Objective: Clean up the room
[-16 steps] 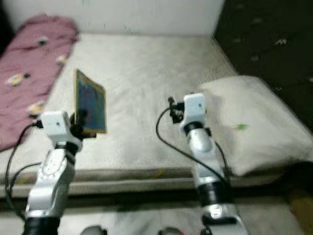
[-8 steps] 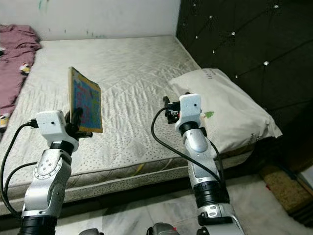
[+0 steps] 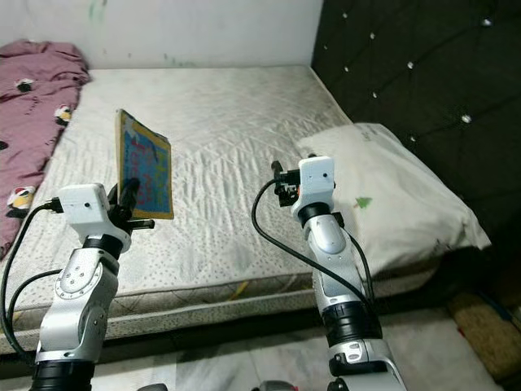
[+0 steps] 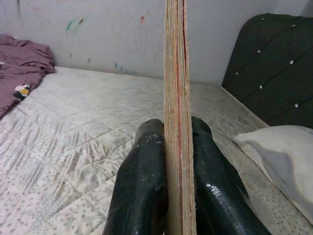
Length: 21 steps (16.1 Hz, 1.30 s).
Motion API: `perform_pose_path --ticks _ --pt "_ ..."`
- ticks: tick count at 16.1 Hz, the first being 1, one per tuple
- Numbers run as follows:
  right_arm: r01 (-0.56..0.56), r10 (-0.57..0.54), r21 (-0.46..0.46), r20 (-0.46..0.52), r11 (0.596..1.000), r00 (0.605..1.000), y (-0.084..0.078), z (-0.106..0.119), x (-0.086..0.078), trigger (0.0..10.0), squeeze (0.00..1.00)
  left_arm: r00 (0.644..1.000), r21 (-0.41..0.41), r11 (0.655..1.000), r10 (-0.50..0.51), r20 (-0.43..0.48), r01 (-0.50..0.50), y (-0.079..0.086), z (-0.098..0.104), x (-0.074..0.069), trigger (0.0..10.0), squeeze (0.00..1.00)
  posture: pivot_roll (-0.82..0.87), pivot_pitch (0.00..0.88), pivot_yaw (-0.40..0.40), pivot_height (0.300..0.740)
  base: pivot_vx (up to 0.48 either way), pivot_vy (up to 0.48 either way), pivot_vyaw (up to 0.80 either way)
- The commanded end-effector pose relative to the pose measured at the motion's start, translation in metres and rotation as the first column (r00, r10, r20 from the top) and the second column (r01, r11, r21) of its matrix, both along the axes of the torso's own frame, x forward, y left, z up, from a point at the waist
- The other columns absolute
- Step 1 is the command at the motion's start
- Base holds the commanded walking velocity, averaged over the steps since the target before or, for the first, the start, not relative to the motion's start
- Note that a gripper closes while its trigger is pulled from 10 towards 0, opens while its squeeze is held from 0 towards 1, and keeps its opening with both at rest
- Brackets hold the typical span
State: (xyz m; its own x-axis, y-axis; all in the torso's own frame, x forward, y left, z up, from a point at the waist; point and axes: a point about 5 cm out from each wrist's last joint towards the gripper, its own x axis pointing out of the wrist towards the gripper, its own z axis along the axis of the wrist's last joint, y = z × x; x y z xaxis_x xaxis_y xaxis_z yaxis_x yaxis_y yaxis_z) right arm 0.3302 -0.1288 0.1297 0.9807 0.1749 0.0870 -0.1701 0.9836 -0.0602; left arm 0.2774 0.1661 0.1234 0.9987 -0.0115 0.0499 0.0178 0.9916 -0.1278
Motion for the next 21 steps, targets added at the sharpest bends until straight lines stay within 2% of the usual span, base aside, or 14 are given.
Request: perform_pose_path --ticks 1,5,13,18,21 --pt "0.007 -0.007 0.008 0.003 1.000 1.000 -0.0013 0.0031 0.0011 10.0 0.00 0.998 0.005 1.000 -0.005 0.070 0.004 0.0001 0.0141 0.0014 10.0 0.00 -0.02 0.000 -0.034 0.740 0.266 0.000 -0.80" --pt "0.011 -0.011 0.010 0.003 1.000 1.000 -0.0020 0.0029 0.0013 10.0 0.00 0.998 0.005 1.000 -0.009 0.067 0.008 -0.0003 0.0136 0.0017 10.0 0.00 -0.02 0.000 -0.032 0.740 0.255 0.000 -0.71" --pt "0.016 -0.016 0.005 0.006 1.000 1.000 -0.0026 0.0030 0.0009 10.0 0.00 0.998 0.012 1.000 -0.007 0.064 0.006 0.0008 0.0127 0.0009 10.0 0.00 -0.02 0.000 -0.031 0.740 0.030 0.000 0.00" --pt "0.017 -0.017 -0.004 0.006 1.000 1.000 -0.0036 0.0036 0.0015 10.0 0.00 0.999 -0.014 1.000 0.010 0.050 -0.009 0.0002 0.0113 0.0011 10.0 0.00 -0.01 0.000 -0.035 0.740 0.205 0.000 -0.18" --pt "0.015 -0.015 -0.007 0.003 1.000 1.000 -0.0017 0.0029 0.0007 10.0 0.00 1.000 0.007 1.000 0.001 0.031 -0.002 0.0000 0.0091 -0.0023 10.0 0.00 0.00 0.000 -0.037 0.740 0.000 0.000 0.00"
